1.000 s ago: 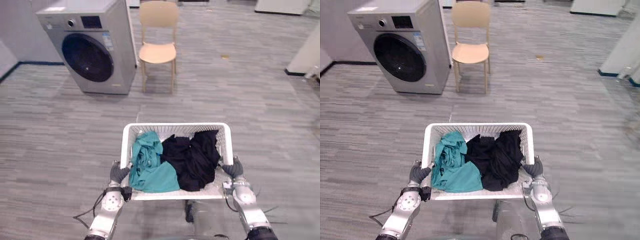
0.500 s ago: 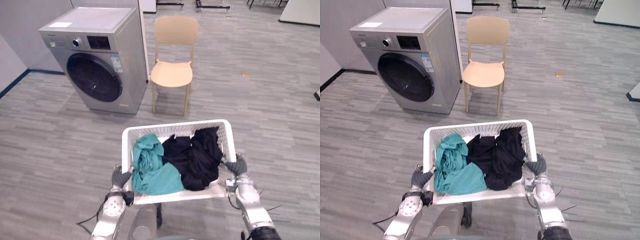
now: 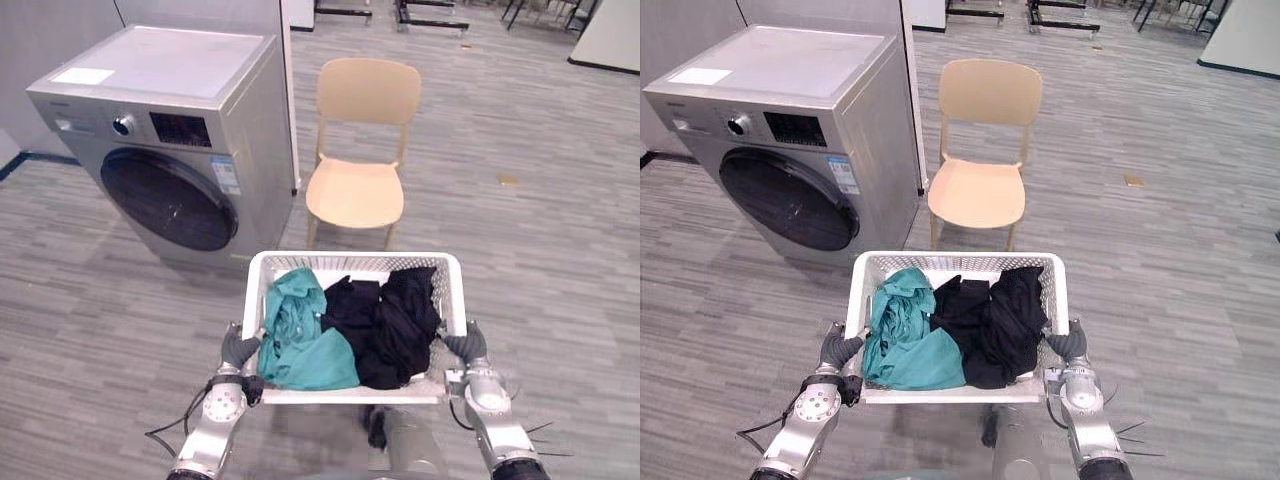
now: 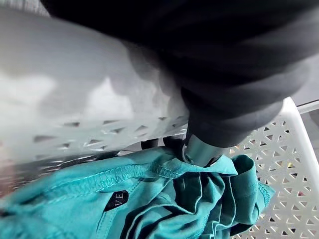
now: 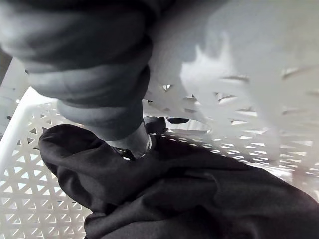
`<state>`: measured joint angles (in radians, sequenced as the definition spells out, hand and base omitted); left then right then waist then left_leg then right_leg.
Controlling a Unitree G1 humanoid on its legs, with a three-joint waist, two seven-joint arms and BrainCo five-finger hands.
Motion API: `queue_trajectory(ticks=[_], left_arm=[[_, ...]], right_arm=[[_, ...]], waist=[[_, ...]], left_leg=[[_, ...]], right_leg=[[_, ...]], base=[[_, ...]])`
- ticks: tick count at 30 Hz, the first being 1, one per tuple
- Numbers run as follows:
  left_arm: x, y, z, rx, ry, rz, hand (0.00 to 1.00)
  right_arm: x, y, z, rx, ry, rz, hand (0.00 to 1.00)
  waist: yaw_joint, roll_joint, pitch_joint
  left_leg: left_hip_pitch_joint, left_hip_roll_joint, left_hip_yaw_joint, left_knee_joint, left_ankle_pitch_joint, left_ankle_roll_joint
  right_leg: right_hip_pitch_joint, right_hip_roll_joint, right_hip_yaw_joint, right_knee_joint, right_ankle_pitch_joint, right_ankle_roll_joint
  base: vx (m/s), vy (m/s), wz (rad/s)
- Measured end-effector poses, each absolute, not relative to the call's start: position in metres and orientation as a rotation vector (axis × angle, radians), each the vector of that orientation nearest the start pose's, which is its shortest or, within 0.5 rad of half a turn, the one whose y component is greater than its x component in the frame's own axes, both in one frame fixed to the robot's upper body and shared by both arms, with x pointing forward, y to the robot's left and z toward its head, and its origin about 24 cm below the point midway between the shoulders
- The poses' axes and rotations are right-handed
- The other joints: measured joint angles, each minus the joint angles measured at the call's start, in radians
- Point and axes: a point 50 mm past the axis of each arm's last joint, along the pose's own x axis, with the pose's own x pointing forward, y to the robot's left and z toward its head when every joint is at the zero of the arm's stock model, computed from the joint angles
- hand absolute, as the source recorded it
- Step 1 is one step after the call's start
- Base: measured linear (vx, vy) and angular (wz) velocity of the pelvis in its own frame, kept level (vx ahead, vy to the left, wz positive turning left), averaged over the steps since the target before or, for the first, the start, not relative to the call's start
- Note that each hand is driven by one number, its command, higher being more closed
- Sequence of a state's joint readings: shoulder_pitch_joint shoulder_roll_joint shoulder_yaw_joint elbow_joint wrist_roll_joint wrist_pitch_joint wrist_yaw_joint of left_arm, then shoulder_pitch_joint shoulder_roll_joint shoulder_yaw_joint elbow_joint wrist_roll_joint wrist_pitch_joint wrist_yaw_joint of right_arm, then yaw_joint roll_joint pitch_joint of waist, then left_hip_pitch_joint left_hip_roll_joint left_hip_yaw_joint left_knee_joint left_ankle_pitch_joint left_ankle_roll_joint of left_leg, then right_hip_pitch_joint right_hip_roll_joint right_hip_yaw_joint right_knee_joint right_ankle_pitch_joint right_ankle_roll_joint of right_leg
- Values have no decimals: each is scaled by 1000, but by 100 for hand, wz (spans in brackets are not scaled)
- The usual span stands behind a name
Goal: Pick up the laundry basket with both hands and put the clothes into the washing machine.
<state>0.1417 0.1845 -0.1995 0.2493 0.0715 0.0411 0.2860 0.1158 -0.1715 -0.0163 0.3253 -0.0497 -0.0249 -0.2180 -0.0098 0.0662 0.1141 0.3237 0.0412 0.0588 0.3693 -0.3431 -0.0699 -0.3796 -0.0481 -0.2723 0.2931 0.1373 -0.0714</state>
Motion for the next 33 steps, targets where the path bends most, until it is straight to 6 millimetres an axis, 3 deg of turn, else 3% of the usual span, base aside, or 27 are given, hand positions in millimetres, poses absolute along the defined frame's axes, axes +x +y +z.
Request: queue_trajectory(ticks=[1,2,3,5,6,8,10,11,12,13,14,15,17,19,20,22,25,26,27,28,29,30,32,33], left_arm=[[201,171,-48,324,399,121,100],[200,171,-49,317,402,129,100],[198,171,-51,309,412,134,100],[196,171,-52,306,416,134,100],[194,172,-52,299,418,136,100],[193,171,-53,285,424,136,100],[192,171,-54,284,427,126,100],[192,170,-54,282,429,119,100],[190,168,-56,280,437,107,100],[188,166,-57,276,446,104,100],[187,168,-60,286,461,105,100],[187,169,-61,291,465,105,100],[187,169,-61,291,467,103,100],[187,169,-61,294,468,102,100],[186,172,-62,304,470,103,100],[186,176,-61,323,470,102,100],[191,181,-58,346,454,103,100],[192,181,-57,346,449,101,100],[193,180,-56,354,445,98,100],[195,181,-56,360,440,99,100],[196,180,-56,362,441,97,100],[200,177,-57,358,442,95,100],[212,177,-51,365,408,93,100],[227,175,-43,369,369,92,100]], right_arm=[[205,-215,-44,-260,378,-265,100],[208,-215,-38,-262,353,-261,100],[207,-214,-34,-261,340,-262,100],[206,-214,-29,-261,321,-271,100],[207,-214,-25,-260,305,-276,100],[210,-214,-20,-260,278,-283,100],[212,-215,-19,-263,265,-285,100],[212,-216,-21,-265,272,-289,100],[209,-219,-26,-271,298,-295,100],[208,-221,-29,-278,314,-298,100],[206,-219,-36,-260,346,-301,100],[202,-217,-39,-244,359,-311,100],[202,-218,-39,-248,361,-307,100],[202,-217,-43,-251,375,-301,100],[202,-215,-47,-246,394,-301,100],[199,-212,-53,-239,421,-302,100],[200,-207,-53,-228,410,-303,100],[200,-207,-53,-228,408,-306,100],[201,-207,-53,-227,407,-311,100],[201,-207,-53,-226,406,-313,100],[201,-206,-55,-223,409,-314,100],[203,-208,-59,-235,426,-316,100],[210,-209,-54,-240,405,-313,100],[219,-210,-48,-244,377,-313,100]], waist=[[-1,20,3],[7,44,16],[32,47,19],[37,33,37],[49,6,51],[59,-14,54],[77,-30,63],[78,-31,64],[78,-18,61],[78,7,61],[79,-12,59],[76,-39,55],[79,-66,50],[79,-63,50],[79,-66,52],[58,-67,50],[35,-91,35],[27,-92,35],[26,-103,34],[27,-128,34],[24,-131,38],[27,-110,35],[27,-93,50],[26,-89,72]], left_leg=[[-52,28,0,122,20,-15],[-165,77,2,384,159,-32],[-267,136,7,623,259,-46],[-363,191,27,823,208,-14],[-427,195,41,850,162,30],[-529,183,52,752,92,51],[-590,120,37,372,83,56],[-597,102,26,277,91,52],[-589,80,2,53,156,4],[-575,88,-8,-14,291,10],[-568,70,7,4,279,51],[-553,33,31,-7,257,74],[-515,-15,85,-45,225,95],[-453,-38,123,-80,196,112],[-392,-47,145,-115,186,124],[-326,-45,148,-131,169,138],[-301,-47,142,-149,163,135],[-301,-44,134,-146,162,133],[-298,-52,134,-128,151,115],[-297,-73,134,-109,139,98],[-296,-78,129,-96,129,95],[-314,-57,125,-73,124,88],[-366,-32,118,-44,120,82],[-416,-18,113,-25,120,82]], right_leg=[[13,23,-9,5,-26,-6],[60,68,-14,3,-70,-19],[124,103,-2,-14,-107,-26],[237,125,4,-55,-143,-33],[319,122,28,-99,-160,-26],[402,114,62,-165,-174,-25],[444,76,108,-188,-193,20],[451,66,115,-190,-201,32],[460,62,126,-184,-224,63],[466,73,142,-168,-254,84],[466,56,160,-141,-282,101],[461,7,170,-109,-319,131],[443,-59,199,-46,-355,165],[404,-94,210,82,-352,173],[358,-120,192,224,-335,186],[298,-152,139,387,-337,154],[199,-144,108,353,-395,152],[188,-126,113,279,-393,155],[184,-103,128,142,-330,156],[185,-106,141,78,-208,133],[184,-114,139,74,-206,124],[192,-99,136,48,-195,119],[188,-71,126,-16,-168,106],[165,-58,114,-48,-140,98]], base=[[733,-218,-4],[692,-191,-28],[680,-172,-33],[609,-107,-17],[649,-77,-18],[473,3,-37],[404,137,-47],[380,196,-36],[347,226,-31],[348,255,-34],[435,300,-23],[380,242,-11],[381,233,-34],[297,216,-59],[273,190,-48],[283,142,-20],[286,43,9],[313,-36,22],[303,-56,21],[253,-75,17],[192,-86,5],[216,-97,-2],[163,-94,-8],[74,-90,3]])
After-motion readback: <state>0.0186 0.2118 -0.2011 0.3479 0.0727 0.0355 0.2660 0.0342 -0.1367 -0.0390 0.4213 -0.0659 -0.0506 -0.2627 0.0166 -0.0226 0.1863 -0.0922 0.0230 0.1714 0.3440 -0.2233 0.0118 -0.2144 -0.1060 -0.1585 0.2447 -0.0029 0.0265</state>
